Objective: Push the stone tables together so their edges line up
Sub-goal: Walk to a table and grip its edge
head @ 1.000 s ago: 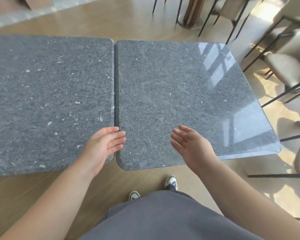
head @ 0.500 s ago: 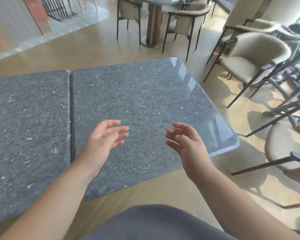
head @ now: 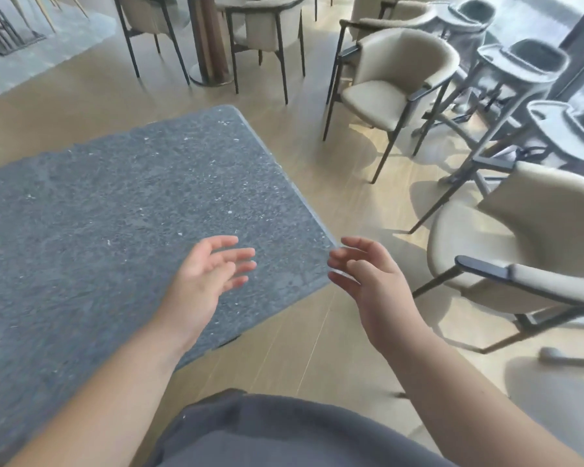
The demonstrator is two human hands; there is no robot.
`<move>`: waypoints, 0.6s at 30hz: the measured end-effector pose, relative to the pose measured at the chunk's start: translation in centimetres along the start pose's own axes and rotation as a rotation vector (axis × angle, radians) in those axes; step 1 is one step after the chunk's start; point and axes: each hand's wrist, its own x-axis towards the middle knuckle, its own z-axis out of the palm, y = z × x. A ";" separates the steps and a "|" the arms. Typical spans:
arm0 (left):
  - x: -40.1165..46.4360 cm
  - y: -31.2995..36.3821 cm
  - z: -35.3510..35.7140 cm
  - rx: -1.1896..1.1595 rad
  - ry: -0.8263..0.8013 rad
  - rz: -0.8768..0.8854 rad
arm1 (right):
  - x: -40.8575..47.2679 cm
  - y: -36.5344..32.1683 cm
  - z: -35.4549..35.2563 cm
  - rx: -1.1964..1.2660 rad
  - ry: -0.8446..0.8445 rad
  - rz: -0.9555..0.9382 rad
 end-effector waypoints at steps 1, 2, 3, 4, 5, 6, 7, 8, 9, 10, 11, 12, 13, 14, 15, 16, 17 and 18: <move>0.3 0.2 1.5 0.004 -0.017 -0.001 | 0.4 -0.3 -1.2 0.007 0.013 -0.001; 0.6 0.5 2.9 0.008 -0.037 0.002 | 0.7 -0.6 -2.4 0.013 0.029 -0.007; 1.1 0.8 4.2 0.015 -0.057 0.006 | 1.1 -0.9 -3.5 0.017 0.047 -0.014; 1.6 1.1 5.6 0.021 -0.080 0.011 | 1.4 -1.3 -4.7 0.022 0.070 -0.020; 2.2 1.5 7.0 0.028 -0.103 0.016 | 1.8 -1.6 -5.9 0.027 0.098 -0.026; 3.0 1.8 8.4 0.034 -0.126 0.022 | 2.2 -2.0 -7.1 0.030 0.125 -0.034; 3.8 2.1 9.9 0.037 -0.148 0.026 | 2.7 -2.5 -8.3 0.031 0.151 -0.041; 4.7 2.4 11.4 0.034 -0.172 0.027 | 3.2 -2.9 -9.4 0.030 0.175 -0.047; 5.6 2.7 13.0 0.026 -0.196 0.027 | 3.7 -3.4 -10.6 0.029 0.197 -0.056; 6.5 2.9 14.7 0.015 -0.217 0.027 | 4.3 -3.9 -11.7 0.029 0.215 -0.064; 7.4 3.0 16.2 0.006 -0.237 0.024 | 4.9 -4.4 -12.7 0.033 0.233 -0.066; 8.3 3.1 17.8 -0.002 -0.257 0.021 | 5.7 -4.8 -13.7 0.040 0.252 -0.066; 9.4 3.2 19.3 -0.007 -0.276 0.023 | 6.6 -5.2 -14.7 0.043 0.269 -0.070; 10.6 3.3 20.8 -0.009 -0.296 0.022 | 7.6 -5.7 -15.7 0.039 0.285 -0.075; 11.9 3.3 22.2 -0.008 -0.314 0.015 | 8.7 -6.1 -16.7 0.030 0.300 -0.075; 13.2 3.3 23.6 -0.008 -0.331 0.006 | 9.8 -6.5 -17.7 0.025 0.315 -0.071; 14.6 3.3 25.0 -0.005 -0.349 0.000 | 11.1 -7.0 -18.7 0.022 0.329 -0.066; 16.1 3.2 26.4 0.002 -0.365 -0.003 | 12.5 -7.4 -19.6 0.017 0.342 -0.063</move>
